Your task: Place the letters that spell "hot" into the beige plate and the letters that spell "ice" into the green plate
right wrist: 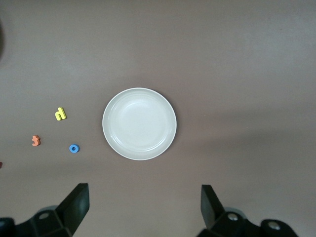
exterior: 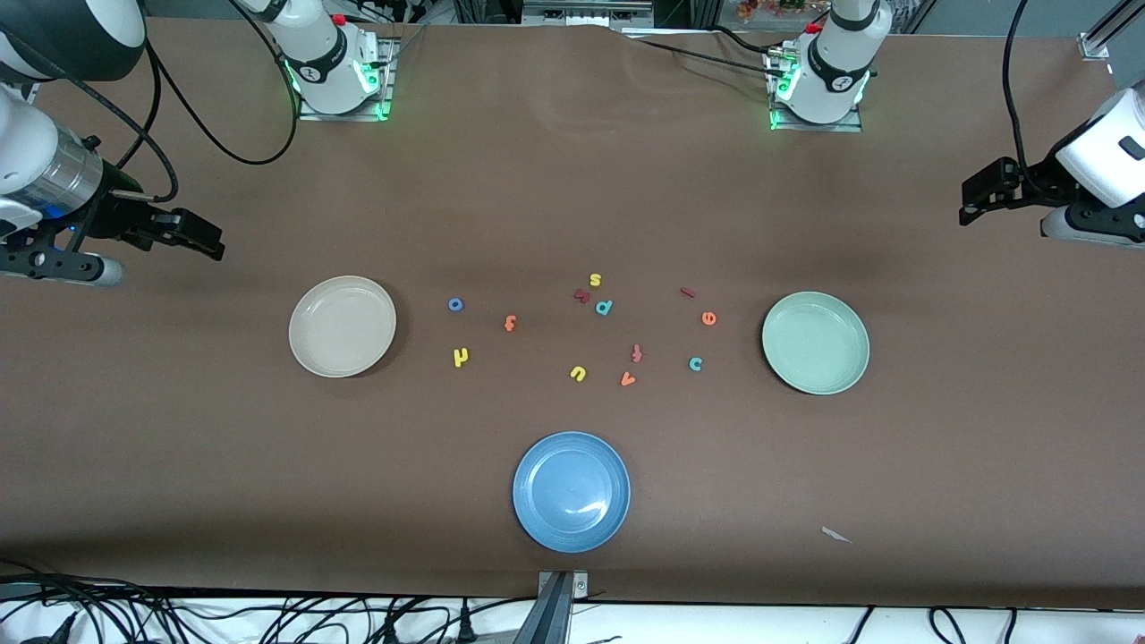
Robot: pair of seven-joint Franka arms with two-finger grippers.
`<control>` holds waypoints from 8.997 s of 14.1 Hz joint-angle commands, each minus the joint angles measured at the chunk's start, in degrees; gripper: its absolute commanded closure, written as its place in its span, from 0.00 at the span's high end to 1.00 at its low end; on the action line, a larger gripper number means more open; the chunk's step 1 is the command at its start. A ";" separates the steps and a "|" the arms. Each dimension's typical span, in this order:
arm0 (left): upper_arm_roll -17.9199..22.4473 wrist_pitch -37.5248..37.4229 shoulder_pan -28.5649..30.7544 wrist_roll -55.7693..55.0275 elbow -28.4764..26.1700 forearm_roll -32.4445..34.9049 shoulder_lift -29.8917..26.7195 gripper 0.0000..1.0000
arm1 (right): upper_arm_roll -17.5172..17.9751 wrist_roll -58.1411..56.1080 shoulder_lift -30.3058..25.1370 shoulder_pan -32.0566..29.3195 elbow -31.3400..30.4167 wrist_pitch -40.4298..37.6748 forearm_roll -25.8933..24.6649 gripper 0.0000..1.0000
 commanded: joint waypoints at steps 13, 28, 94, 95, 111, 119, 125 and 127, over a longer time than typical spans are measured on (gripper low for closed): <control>-0.15 -0.62 0.35 0.40 3.71 0.34 3.31 1.00 | -0.44 0.02 0.34 -0.40 -0.04 1.96 0.99 1.00; -0.06 1.04 0.96 -0.04 2.84 0.70 3.66 1.00 | -0.35 -0.07 2.28 0.12 -0.04 5.75 -0.06 1.00; 0.11 32.71 -17.24 -3.73 -0.68 -2.12 34.88 0.00 | 9.23 32.80 20.72 16.03 -28.17 54.08 -0.85 1.00; 0.11 30.25 -16.36 -3.38 -0.94 -2.11 33.82 0.00 | 9.23 32.80 21.25 15.95 -28.17 54.17 -1.03 1.00; 0.11 46.12 -6.95 1.10 -21.60 2.63 30.29 0.00 | 8.97 32.36 26.71 16.03 -24.91 53.91 -1.82 0.62; -1.11 42.71 -8.17 1.02 -19.49 4.65 25.56 1.00 | 8.88 32.10 26.71 15.68 -24.30 53.82 -1.91 0.46; -9.11 41.21 -9.23 -12.05 -18.70 4.65 25.19 1.00 | 8.88 32.28 27.15 16.03 -24.12 53.74 -1.91 0.38; -9.20 41.30 -10.11 -13.04 -18.61 4.57 25.37 1.00 | 8.88 32.28 27.24 16.03 -24.12 53.74 -2.00 0.34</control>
